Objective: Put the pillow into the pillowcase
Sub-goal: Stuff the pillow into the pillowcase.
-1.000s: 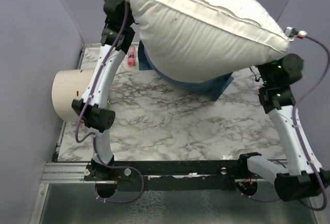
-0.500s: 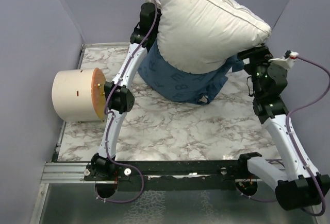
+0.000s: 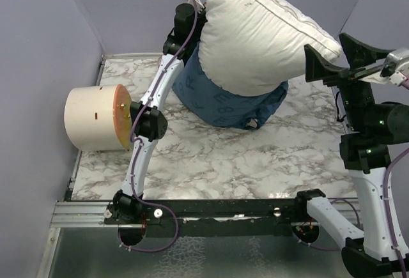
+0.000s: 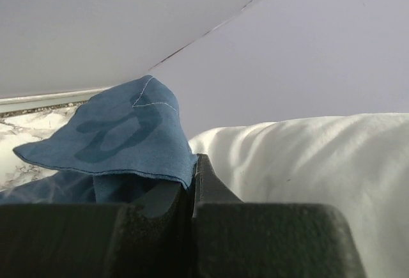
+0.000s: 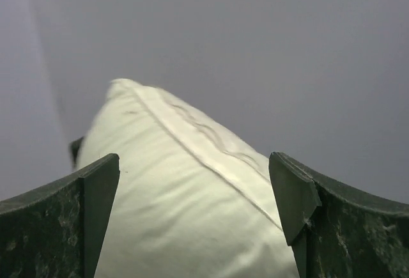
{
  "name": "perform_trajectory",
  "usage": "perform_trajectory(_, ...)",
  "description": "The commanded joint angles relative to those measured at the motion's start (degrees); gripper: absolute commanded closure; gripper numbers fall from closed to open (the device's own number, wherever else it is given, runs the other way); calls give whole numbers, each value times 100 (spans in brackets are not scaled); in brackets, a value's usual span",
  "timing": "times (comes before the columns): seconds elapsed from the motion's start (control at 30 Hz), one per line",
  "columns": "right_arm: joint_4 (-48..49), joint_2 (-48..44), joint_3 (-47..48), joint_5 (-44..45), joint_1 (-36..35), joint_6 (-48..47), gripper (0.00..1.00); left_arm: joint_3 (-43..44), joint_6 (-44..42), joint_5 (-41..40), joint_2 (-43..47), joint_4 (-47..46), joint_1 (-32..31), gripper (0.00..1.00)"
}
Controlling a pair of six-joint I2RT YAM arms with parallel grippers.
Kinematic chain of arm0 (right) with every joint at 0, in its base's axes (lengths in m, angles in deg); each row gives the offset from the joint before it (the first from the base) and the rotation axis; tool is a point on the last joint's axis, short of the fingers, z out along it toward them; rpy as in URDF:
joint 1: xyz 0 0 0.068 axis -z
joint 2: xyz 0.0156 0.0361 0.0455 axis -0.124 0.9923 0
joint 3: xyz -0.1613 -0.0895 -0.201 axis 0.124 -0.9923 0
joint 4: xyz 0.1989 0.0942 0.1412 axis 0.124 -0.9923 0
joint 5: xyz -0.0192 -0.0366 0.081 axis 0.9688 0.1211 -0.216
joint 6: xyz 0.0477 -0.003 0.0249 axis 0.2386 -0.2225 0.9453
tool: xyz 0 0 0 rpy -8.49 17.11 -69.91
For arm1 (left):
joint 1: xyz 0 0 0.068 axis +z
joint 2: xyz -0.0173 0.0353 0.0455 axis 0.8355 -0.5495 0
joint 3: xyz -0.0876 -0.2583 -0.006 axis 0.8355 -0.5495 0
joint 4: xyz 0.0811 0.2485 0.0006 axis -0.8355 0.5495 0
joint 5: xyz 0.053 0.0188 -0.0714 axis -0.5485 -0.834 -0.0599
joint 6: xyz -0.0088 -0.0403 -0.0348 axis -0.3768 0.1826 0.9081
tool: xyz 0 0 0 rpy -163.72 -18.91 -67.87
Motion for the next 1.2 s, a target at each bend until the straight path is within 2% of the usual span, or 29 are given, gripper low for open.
perform_trajectory(0.0,-633,717,1133,-3196,-16,-231,0,-64,-195,169,196,-187,-167,100)
perform_trajectory(0.1,-1635,1718,2079,-3383,-59,-292,0,-58,-212,156,245,-254,-250,100)
perform_trajectory(0.27,-2460,2871,2859,-2454,-94,-598,0,-72,-447,176,448,-182,-365,100)
perform_trajectory(0.4,-3163,3580,3084,-2295,-120,-741,1,-130,-589,121,727,-186,-379,100)
perform_trajectory(0.43,-3229,3615,2987,-2271,-175,-721,5,-150,-625,76,836,-201,-379,100)
perform_trajectory(0.47,-3263,3593,2821,-2196,-213,-651,13,-167,-665,22,946,-226,-382,100)
perform_trajectory(0.5,-3228,3514,2618,-2135,-218,-494,32,-179,-710,-36,1094,-265,-390,100)
perform_trajectory(0.53,-3173,3405,2416,-2023,-220,-279,62,-201,-754,-132,1253,-323,-399,100)
perform_trajectory(0.57,-3077,3238,2197,-1992,-221,-21,88,-227,-806,-228,1434,-401,-415,100)
perform_trajectory(0.6,-2891,3047,1977,-2115,-216,325,97,-252,-885,-373,1632,-457,-447,100)
perform_trajectory(0.73,-1573,2255,1259,-3487,-213,2350,99,-653,-1491,-948,2605,-680,-741,100)
perform_trajectory(0.8,-938,1931,1007,-3741,-217,3359,99,-838,-1803,-1158,2986,-675,-978,100)
perform_trajectory(0.93,-847,1203,256,-3115,-210,4279,99,-974,-1902,-1190,3181,-581,-1199,100)
perform_trajectory(1.1,-596,428,-1438,-2228,-212,5448,99,-582,-1759,-1155,2699,-556,-1410,100)
perform_trajectory(1.17,-864,118,-2017,-1386,-208,5663,99,-422,-1741,-1187,2481,-549,-1535,100)
